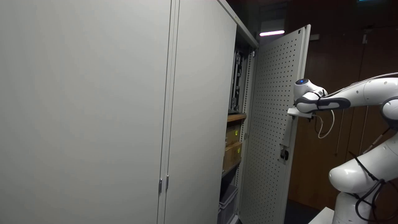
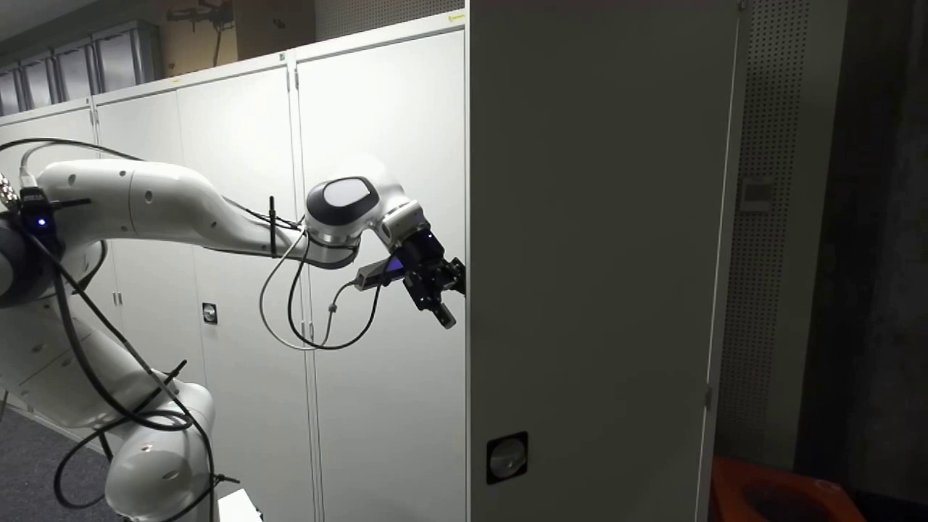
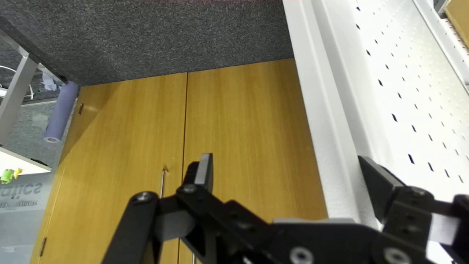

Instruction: Open the door on the right

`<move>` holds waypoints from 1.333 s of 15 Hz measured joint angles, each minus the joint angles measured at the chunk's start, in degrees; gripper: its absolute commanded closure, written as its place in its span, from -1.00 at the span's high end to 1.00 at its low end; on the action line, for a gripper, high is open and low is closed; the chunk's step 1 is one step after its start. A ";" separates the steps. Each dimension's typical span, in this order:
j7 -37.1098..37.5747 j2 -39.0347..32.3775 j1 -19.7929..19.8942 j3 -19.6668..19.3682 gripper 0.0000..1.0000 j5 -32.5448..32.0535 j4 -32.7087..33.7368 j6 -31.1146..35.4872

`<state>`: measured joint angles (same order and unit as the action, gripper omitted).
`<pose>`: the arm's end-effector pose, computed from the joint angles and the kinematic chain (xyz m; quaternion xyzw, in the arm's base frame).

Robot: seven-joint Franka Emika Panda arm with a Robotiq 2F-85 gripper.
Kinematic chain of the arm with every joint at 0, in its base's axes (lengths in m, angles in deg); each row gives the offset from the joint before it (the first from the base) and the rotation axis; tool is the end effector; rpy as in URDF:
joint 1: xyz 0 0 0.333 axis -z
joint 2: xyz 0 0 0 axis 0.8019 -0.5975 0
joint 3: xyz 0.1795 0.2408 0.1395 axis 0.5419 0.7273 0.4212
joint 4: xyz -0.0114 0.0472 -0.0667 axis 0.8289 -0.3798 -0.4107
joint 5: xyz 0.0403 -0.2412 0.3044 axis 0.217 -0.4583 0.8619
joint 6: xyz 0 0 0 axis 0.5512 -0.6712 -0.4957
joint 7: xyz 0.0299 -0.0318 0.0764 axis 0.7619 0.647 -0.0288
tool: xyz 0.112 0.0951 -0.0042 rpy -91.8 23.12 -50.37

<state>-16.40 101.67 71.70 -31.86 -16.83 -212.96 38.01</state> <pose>0.3421 -0.2169 0.6166 0.7258 -0.5823 0.3003 0.2096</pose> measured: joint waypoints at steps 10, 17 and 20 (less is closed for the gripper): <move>-0.93 -0.78 1.67 -1.59 1.00 -0.62 -0.12 0.00; -3.16 -1.32 2.08 -3.33 1.00 -1.51 -0.12 0.40; -3.90 -1.46 2.13 -4.57 1.00 -1.51 -0.12 1.10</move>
<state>-20.30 100.21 73.83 -36.43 -18.34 -213.08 39.11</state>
